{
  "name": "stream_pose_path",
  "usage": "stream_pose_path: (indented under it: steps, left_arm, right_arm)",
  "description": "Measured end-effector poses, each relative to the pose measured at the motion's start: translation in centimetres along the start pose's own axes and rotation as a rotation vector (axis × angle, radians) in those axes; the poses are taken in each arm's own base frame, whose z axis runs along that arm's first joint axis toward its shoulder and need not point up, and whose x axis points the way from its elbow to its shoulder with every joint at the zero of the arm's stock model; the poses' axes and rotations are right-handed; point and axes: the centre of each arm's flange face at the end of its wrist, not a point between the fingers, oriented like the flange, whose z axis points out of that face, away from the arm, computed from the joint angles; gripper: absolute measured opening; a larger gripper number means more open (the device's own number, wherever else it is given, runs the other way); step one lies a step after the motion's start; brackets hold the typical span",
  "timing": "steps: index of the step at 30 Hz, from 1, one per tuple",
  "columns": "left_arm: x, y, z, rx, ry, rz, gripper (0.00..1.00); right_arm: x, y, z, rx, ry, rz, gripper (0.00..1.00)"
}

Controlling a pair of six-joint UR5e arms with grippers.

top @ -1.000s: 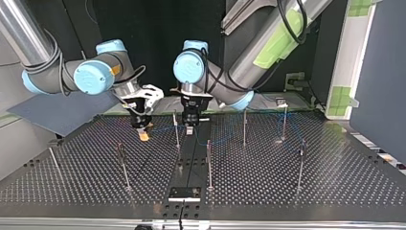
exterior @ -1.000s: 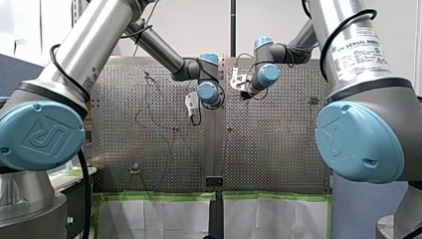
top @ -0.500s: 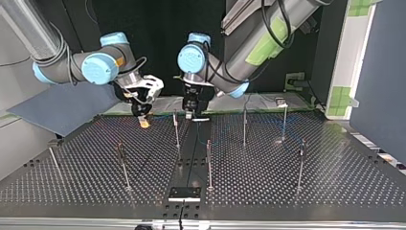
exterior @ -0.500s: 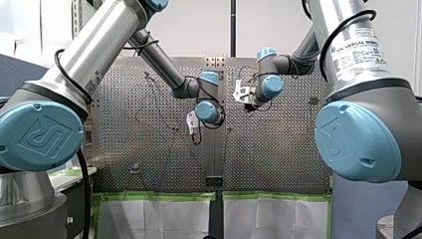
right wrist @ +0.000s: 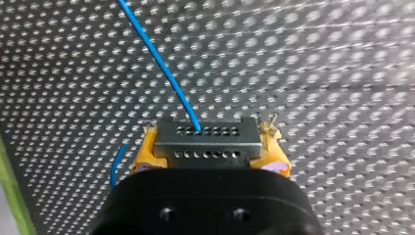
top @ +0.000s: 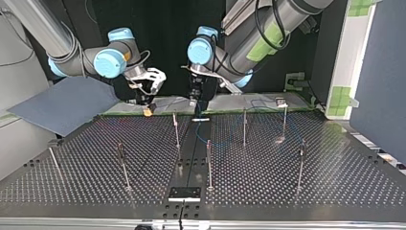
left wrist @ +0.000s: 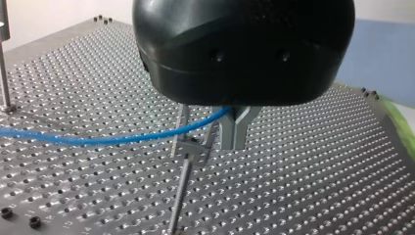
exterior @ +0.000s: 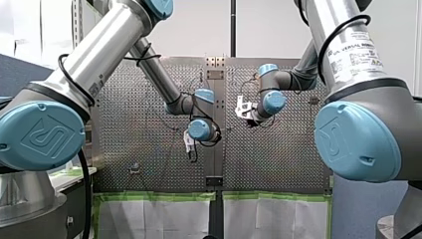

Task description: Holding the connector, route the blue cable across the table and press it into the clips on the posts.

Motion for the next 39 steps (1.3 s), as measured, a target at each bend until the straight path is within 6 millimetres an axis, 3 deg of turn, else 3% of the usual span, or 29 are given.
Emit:
stream_pose_path:
  steps: [7,23,35,39]
  left_arm:
    - [0.6,0.5,-0.3,0.019,-0.007,-0.017,0.00]
    - [-3.9,0.3,4.1,0.049,-0.032,-0.058,0.00]
    - [-1.7,1.9,7.8,0.036,0.031,-0.047,0.00]
    - [-1.9,2.2,8.5,0.031,0.019,-0.050,0.00]
  right_arm:
    - [-1.4,1.3,1.0,-0.015,-0.009,0.012,0.00]
    - [-0.6,3.1,1.9,-0.003,0.011,0.027,0.00]
    - [-0.2,4.4,2.5,-0.011,0.019,0.042,0.00]
    - [-0.3,5.0,2.8,-0.021,0.016,0.045,0.00]
